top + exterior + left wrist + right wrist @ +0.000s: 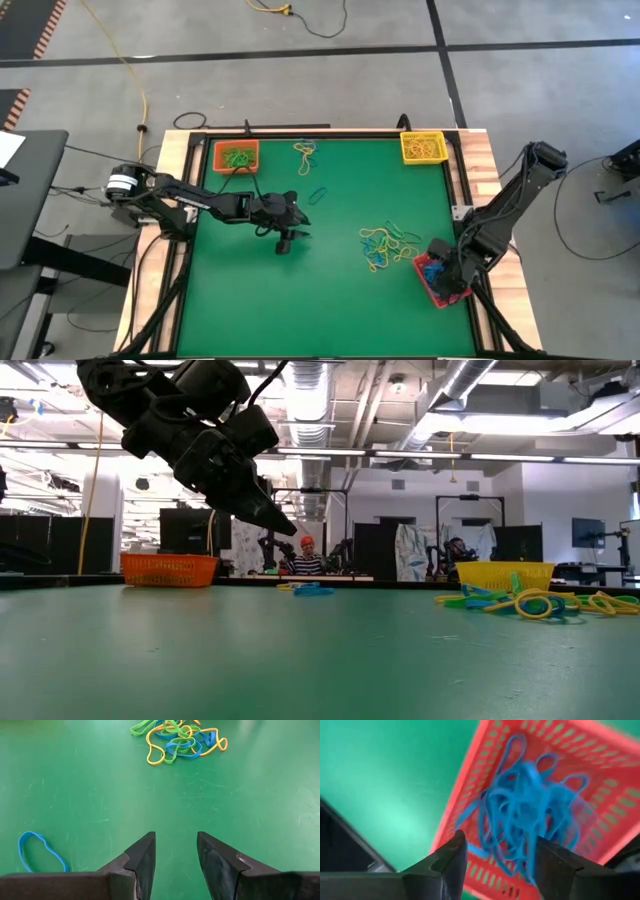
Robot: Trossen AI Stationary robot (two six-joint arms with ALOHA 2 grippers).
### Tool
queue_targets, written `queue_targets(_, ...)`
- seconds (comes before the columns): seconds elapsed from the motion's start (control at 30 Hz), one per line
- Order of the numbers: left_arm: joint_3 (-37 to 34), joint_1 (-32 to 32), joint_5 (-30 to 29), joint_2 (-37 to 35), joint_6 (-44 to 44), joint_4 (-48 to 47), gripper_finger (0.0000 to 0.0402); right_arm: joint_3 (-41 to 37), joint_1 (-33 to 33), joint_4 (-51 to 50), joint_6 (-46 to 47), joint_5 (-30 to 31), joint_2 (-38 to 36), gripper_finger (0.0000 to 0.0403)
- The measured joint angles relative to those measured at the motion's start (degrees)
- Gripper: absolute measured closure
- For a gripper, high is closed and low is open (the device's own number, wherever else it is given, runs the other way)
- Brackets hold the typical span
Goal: Sort rubber bands into baskets
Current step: Put the blue rubber band into the red bin
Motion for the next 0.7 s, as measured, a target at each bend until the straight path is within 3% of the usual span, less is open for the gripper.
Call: queue_targets(0.7, 0.0, 0.0, 0.03, 0.0, 0.02, 1.05, 0.0269, 0.14, -5.73, 3.66, -9.36, -4.74, 4.17, 0.018)
